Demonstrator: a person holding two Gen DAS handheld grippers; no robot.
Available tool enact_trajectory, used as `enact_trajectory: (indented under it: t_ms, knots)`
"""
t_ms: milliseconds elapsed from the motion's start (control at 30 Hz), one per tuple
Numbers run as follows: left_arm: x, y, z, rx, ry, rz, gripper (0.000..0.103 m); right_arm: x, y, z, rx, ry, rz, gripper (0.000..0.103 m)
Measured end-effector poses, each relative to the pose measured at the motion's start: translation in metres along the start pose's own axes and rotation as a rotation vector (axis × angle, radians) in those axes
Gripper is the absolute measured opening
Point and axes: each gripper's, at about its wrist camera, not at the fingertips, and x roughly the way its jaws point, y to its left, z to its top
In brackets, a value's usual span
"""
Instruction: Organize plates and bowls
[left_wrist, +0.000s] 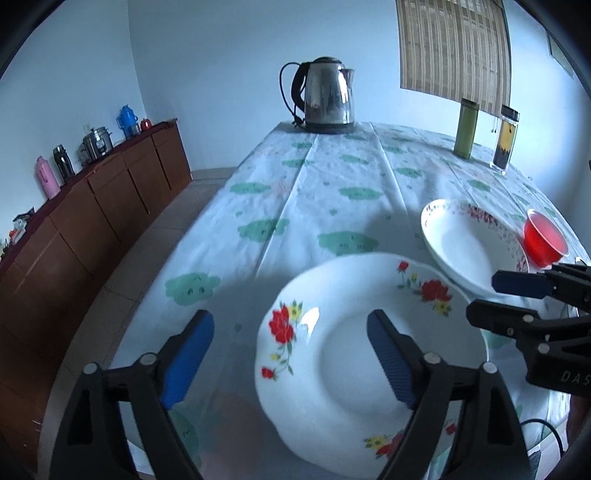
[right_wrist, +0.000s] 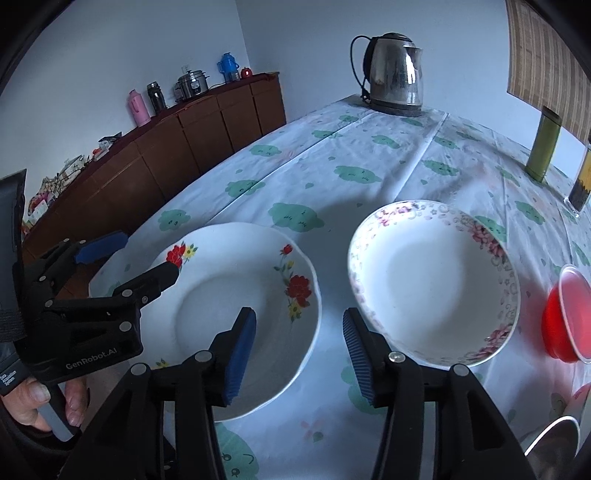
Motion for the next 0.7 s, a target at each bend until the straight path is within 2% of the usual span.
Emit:
enact_trajectory:
  t_ms: [100,300,500,700]
  knots:
    - [-0.003,-0.002,0.011,-0.018,-0.017,0.001,0.095,-0.008,-0.012,0.005,0.029,0.004,0.002,0.053]
    - [-0.002,-0.013,0.035,-0.033,0.000,-0.113,0.097,-0.025,-0.043,0.018,0.097,0.000,-0.046,0.062]
    - [0.007,-0.037,0.053,0.007,0.047,-0.176,0.097,-0.031,-0.077,0.024,0.164,0.021,-0.084,0.062]
    - [0.021,-0.057,0.070,0.026,0.117,-0.264,0.097,-0.024,-0.102,0.027,0.215,0.072,-0.073,0.062]
